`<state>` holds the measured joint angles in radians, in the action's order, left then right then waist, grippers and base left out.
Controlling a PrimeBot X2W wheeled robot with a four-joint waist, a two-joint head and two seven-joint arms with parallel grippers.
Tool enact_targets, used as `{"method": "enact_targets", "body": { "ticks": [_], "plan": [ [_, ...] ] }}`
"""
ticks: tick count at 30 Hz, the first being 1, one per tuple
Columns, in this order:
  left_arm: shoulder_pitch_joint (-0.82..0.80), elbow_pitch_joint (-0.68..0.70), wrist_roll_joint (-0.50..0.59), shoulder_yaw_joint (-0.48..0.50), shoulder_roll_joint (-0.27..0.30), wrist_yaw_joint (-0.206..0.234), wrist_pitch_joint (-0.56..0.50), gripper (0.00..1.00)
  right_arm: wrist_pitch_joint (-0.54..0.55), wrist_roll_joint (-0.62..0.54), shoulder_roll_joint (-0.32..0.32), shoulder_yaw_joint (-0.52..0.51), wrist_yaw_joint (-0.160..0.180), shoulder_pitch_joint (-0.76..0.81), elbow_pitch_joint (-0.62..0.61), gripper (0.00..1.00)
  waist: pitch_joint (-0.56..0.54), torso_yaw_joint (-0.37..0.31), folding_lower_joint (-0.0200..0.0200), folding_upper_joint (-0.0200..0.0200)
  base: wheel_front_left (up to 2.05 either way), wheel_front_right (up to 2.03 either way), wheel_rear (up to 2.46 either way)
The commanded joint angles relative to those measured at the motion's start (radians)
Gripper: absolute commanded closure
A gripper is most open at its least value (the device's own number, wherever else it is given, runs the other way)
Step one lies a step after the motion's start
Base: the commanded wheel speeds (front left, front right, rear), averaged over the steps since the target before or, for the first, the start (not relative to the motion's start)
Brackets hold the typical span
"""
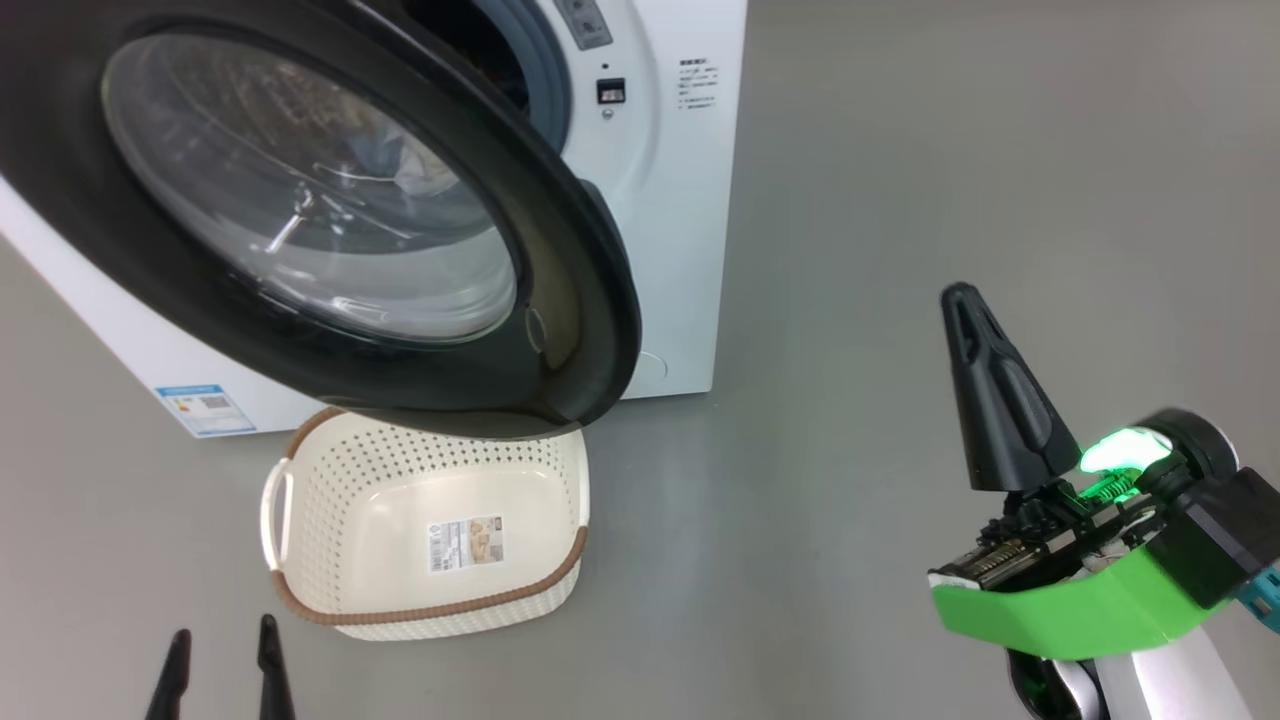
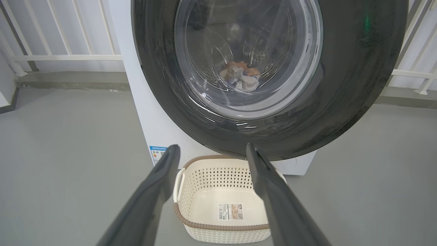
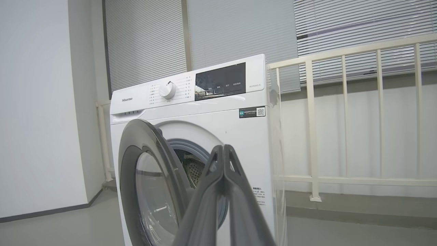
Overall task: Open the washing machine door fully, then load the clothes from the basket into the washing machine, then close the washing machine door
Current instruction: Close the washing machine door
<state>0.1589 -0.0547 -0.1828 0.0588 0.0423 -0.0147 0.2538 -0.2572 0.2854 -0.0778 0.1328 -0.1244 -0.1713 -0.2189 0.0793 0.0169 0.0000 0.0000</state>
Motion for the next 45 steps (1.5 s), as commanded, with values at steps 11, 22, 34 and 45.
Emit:
{"method": "enact_targets", "body": {
  "ticks": [11,22,34,45],
  "plan": [
    [-0.039,0.005,-0.026,-0.019,0.008,-0.009,0.008,0.00,-0.005,0.038,-0.150,0.302,-0.006,-0.112,-0.145,1.00,0.012,0.089,0.0000,0.0000,0.00,0.00,0.00],
    [-0.058,0.022,-0.035,-0.063,0.008,-0.008,0.008,0.00,-0.005,0.096,-0.261,0.516,-0.006,-0.184,-0.030,1.00,0.052,0.193,0.0000,0.0000,0.00,0.00,0.00],
    [-0.115,0.057,-0.076,-0.164,0.008,0.017,0.008,0.00,-0.005,0.163,-0.313,0.574,-0.006,-0.246,0.192,1.00,0.155,0.317,0.0000,0.0000,0.00,0.00,0.00],
    [-0.204,0.083,-0.106,-0.235,0.008,0.039,0.008,0.00,-0.005,0.122,-0.297,0.422,-0.006,-0.332,0.340,1.00,0.268,0.365,0.0000,0.0000,0.00,0.00,0.00]
  ]
}}
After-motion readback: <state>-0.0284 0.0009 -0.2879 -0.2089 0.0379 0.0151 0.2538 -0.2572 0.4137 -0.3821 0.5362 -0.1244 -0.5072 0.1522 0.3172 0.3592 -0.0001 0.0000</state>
